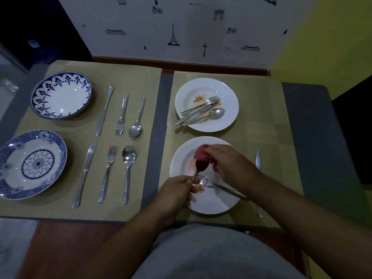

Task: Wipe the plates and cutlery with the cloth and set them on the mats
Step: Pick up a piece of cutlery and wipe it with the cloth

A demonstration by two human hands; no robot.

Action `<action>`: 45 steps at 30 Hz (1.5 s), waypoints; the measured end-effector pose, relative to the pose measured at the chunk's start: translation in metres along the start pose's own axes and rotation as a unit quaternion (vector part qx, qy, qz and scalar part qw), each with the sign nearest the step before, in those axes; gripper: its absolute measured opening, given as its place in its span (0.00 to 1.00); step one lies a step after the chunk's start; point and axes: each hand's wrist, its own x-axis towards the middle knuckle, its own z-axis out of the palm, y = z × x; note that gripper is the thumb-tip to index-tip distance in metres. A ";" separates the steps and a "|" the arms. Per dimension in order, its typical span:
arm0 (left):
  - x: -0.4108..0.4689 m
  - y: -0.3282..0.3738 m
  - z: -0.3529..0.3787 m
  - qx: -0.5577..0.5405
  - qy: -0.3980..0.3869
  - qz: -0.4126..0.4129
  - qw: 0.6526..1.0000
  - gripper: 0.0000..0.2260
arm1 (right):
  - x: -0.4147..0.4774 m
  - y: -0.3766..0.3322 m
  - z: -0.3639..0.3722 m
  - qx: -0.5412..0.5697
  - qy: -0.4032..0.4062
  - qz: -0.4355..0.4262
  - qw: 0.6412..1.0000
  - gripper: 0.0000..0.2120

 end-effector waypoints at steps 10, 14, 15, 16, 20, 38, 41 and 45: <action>0.009 0.007 -0.003 -0.162 -0.071 -0.096 0.979 0.09 | -0.009 -0.021 -0.012 0.064 0.056 -0.042 0.996 0.22; 0.010 0.013 -0.007 -0.145 -0.112 -0.109 0.977 0.08 | -0.011 -0.016 0.003 0.032 -0.002 -0.100 0.995 0.25; 0.010 0.013 -0.008 -0.146 -0.114 -0.109 0.977 0.08 | -0.014 -0.016 0.008 0.019 -0.019 -0.128 0.991 0.24; 0.010 0.012 -0.008 -0.146 -0.111 -0.107 0.977 0.08 | -0.017 -0.017 0.011 0.008 -0.030 -0.162 0.986 0.23; 0.006 0.008 -0.009 -0.147 -0.106 -0.095 0.979 0.09 | -0.004 -0.008 0.007 0.022 0.001 -0.131 0.991 0.23; -0.002 0.012 -0.021 -0.300 -0.205 -0.143 0.921 0.12 | 0.011 0.004 -0.006 0.018 0.081 -0.053 0.995 0.25; 0.000 0.007 -0.017 -0.294 -0.159 -0.146 0.931 0.11 | 0.008 0.004 -0.016 0.048 0.122 -0.008 0.991 0.25; 0.004 0.006 -0.016 -0.216 -0.116 -0.115 0.963 0.07 | -0.016 -0.016 -0.013 0.017 0.067 -0.110 0.992 0.21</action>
